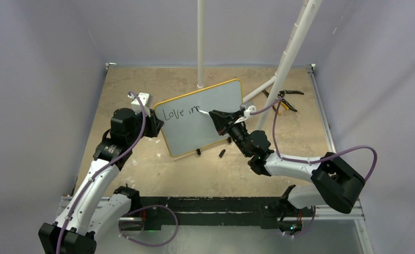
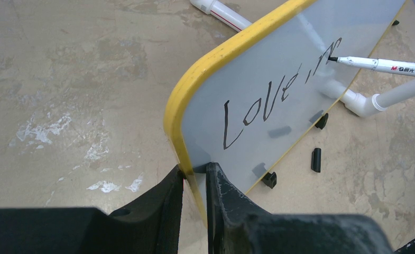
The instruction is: Write a sentence on the whiteboard
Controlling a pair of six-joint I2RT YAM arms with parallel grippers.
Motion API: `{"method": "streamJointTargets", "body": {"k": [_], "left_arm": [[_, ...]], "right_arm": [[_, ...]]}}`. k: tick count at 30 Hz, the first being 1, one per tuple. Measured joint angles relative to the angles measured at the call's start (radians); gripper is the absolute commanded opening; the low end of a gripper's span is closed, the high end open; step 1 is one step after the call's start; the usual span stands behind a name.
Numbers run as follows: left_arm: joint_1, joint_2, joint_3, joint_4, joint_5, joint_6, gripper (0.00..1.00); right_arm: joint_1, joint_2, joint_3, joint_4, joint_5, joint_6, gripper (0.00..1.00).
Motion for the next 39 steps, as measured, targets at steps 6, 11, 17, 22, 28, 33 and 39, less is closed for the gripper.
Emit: {"method": "streamJointTargets", "body": {"k": [6, 11, 17, 22, 28, 33, 39], "left_arm": [[0.000, 0.001, 0.000, 0.001, 0.000, 0.000, 0.11], [0.000, 0.001, 0.000, 0.001, 0.000, 0.000, 0.11], [0.000, 0.001, 0.000, 0.001, 0.000, 0.000, 0.11], [0.000, 0.002, 0.000, 0.002, 0.000, 0.000, 0.11], [0.000, 0.002, 0.000, 0.002, 0.001, 0.000, 0.11], [0.000, 0.002, 0.000, 0.002, 0.001, 0.000, 0.11], [0.000, 0.002, 0.000, 0.002, 0.000, 0.000, 0.11]], "right_arm": [[0.000, -0.002, -0.017, 0.000, 0.001, 0.007, 0.00], [0.000, -0.016, -0.017, -0.014, 0.008, 0.005, 0.00], [-0.002, -0.023, -0.014, -0.016, 0.024, -0.004, 0.00], [-0.003, -0.023, 0.007, -0.015, 0.027, -0.014, 0.00], [-0.004, -0.021, 0.018, -0.014, 0.027, -0.025, 0.00], [-0.004, -0.020, 0.019, -0.014, 0.028, -0.024, 0.00], [-0.004, -0.022, -0.006, -0.007, 0.036, -0.011, 0.00]]}}
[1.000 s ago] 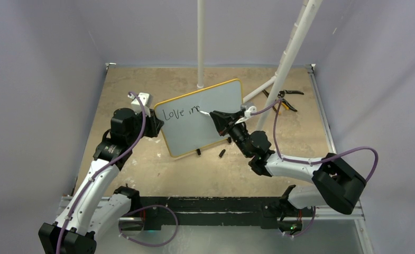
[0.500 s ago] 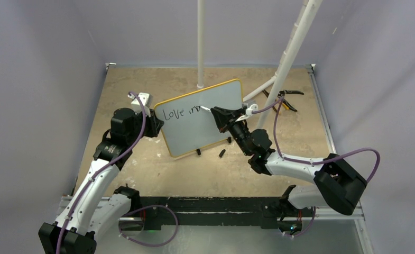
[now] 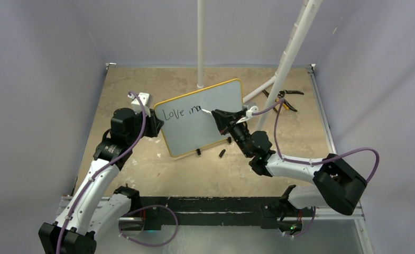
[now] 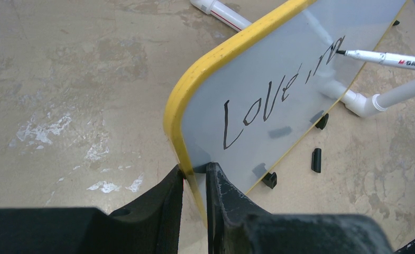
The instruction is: Write a sentence on the whiteboard
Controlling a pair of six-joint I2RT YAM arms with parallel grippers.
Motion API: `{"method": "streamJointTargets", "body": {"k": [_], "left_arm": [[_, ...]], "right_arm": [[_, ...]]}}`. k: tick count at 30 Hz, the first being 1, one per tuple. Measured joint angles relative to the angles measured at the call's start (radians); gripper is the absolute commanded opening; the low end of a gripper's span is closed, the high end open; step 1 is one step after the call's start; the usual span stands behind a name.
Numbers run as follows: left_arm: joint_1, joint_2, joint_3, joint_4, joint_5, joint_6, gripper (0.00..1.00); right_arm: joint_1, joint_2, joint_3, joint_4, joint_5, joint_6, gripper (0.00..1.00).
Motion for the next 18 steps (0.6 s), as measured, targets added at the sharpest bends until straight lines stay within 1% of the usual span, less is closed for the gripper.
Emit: {"method": "streamJointTargets", "body": {"k": [4, 18], "left_arm": [[0.001, 0.001, 0.000, 0.000, 0.000, 0.000, 0.11], [0.001, 0.001, 0.000, 0.001, 0.001, 0.000, 0.11]], "right_arm": [[0.000, -0.001, -0.029, 0.000, 0.000, 0.015, 0.00], [0.000, -0.054, -0.030, -0.022, 0.026, 0.004, 0.00]]}}
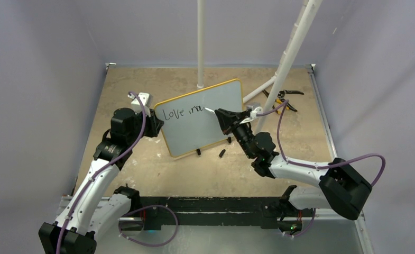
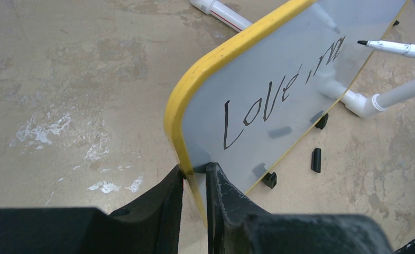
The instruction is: Write a sentence on the whiteboard
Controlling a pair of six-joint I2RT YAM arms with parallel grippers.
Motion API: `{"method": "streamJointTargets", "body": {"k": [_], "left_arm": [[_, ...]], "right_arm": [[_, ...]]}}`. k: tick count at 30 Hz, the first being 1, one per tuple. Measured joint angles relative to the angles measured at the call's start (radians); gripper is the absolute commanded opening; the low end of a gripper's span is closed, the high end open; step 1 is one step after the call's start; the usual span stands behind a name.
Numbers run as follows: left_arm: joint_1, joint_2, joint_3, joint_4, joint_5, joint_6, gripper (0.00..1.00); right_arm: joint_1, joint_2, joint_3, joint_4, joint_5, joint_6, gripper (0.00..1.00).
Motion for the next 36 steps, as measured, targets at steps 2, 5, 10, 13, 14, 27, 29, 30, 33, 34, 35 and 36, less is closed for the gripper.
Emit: {"method": "streamJointTargets", "body": {"k": [2, 5, 10, 13, 14, 27, 29, 30, 33, 34, 35, 36], "left_arm": [[0.000, 0.000, 0.000, 0.000, 0.000, 0.000, 0.11], [0.000, 0.000, 0.000, 0.000, 0.000, 0.000, 0.11], [0.000, 0.000, 0.000, 0.000, 0.000, 0.000, 0.11], [0.000, 0.000, 0.000, 0.000, 0.000, 0.000, 0.11], [0.000, 0.000, 0.000, 0.000, 0.000, 0.000, 0.11], [0.000, 0.000, 0.000, 0.000, 0.000, 0.000, 0.11], [0.000, 0.000, 0.000, 0.000, 0.000, 0.000, 0.11], [0.000, 0.000, 0.000, 0.000, 0.000, 0.000, 0.11], [0.000, 0.000, 0.000, 0.000, 0.000, 0.000, 0.11], [0.000, 0.000, 0.000, 0.000, 0.000, 0.000, 0.11], [0.000, 0.000, 0.000, 0.000, -0.001, 0.000, 0.11], [0.000, 0.000, 0.000, 0.000, 0.000, 0.000, 0.11]], "right_arm": [[0.000, -0.011, 0.002, 0.001, 0.000, -0.005, 0.00], [-0.001, -0.013, 0.015, 0.002, -0.003, -0.013, 0.00], [-0.001, 0.008, 0.043, 0.006, -0.007, -0.021, 0.00], [-0.001, 0.024, 0.053, 0.013, -0.007, -0.026, 0.00], [-0.001, 0.029, 0.056, 0.016, -0.007, -0.028, 0.00], [-0.001, 0.048, 0.055, 0.023, 0.004, -0.034, 0.00], [-0.001, 0.044, 0.040, 0.023, 0.015, -0.025, 0.00], [-0.001, 0.040, 0.029, 0.022, 0.018, -0.021, 0.00], [-0.001, 0.033, -0.002, 0.021, 0.019, -0.006, 0.00], [-0.001, 0.033, -0.009, 0.021, 0.019, -0.002, 0.00], [-0.001, 0.033, -0.015, 0.020, 0.019, 0.003, 0.00], [-0.001, 0.030, -0.020, 0.018, 0.019, 0.005, 0.00]]}}
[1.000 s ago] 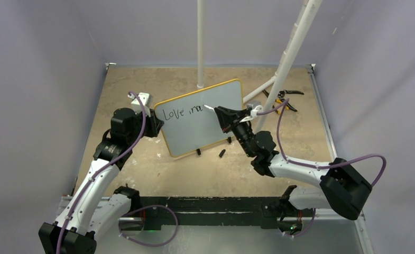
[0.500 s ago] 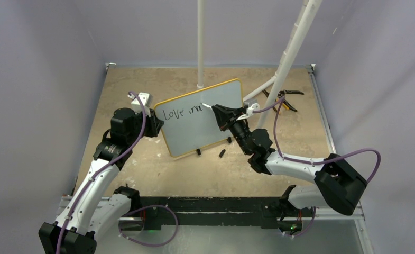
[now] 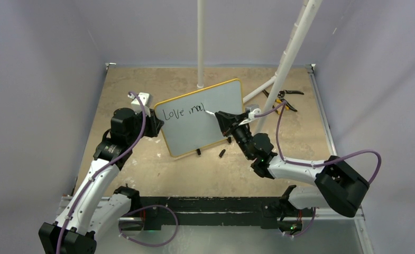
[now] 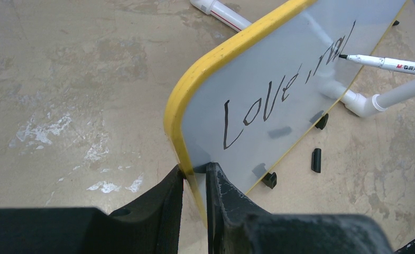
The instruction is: Write a sentence on the whiteboard
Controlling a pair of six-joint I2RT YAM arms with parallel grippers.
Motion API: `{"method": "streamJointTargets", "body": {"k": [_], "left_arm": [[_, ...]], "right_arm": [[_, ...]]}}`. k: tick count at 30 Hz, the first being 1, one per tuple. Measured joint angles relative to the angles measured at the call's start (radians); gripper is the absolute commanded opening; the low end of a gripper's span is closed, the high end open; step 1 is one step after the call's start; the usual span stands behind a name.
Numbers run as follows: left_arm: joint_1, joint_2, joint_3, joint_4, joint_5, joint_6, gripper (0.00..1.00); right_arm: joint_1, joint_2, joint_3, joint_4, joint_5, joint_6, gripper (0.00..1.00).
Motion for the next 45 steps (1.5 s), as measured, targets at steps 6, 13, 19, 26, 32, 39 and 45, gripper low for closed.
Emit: {"method": "streamJointTargets", "body": {"k": [6, 13, 19, 26, 32, 39, 45], "left_arm": [[0.000, 0.000, 0.000, 0.000, 0.002, 0.000, 0.11], [0.000, 0.000, 0.000, 0.001, 0.002, 0.000, 0.11], [0.000, 0.000, 0.000, 0.001, 0.002, 0.000, 0.11], [0.000, 0.000, 0.000, 0.001, 0.002, 0.000, 0.11], [0.000, 0.000, 0.000, 0.001, 0.002, 0.000, 0.11], [0.000, 0.001, 0.000, 0.002, 0.001, 0.000, 0.11], [0.000, 0.001, 0.000, 0.002, 0.001, 0.000, 0.11]], "right_arm": [[0.000, -0.029, -0.006, -0.019, 0.001, 0.002, 0.00], [0.000, -0.080, 0.005, -0.027, 0.003, -0.001, 0.00], [0.000, -0.042, 0.025, -0.027, 0.005, -0.003, 0.00], [-0.007, -0.026, 0.026, -0.025, 0.011, -0.003, 0.00], [-0.022, -0.026, 0.026, -0.018, 0.018, -0.003, 0.00], [-0.032, -0.024, 0.031, -0.015, 0.001, -0.003, 0.00], [-0.034, -0.011, 0.034, 0.006, -0.020, -0.014, 0.00]]}}
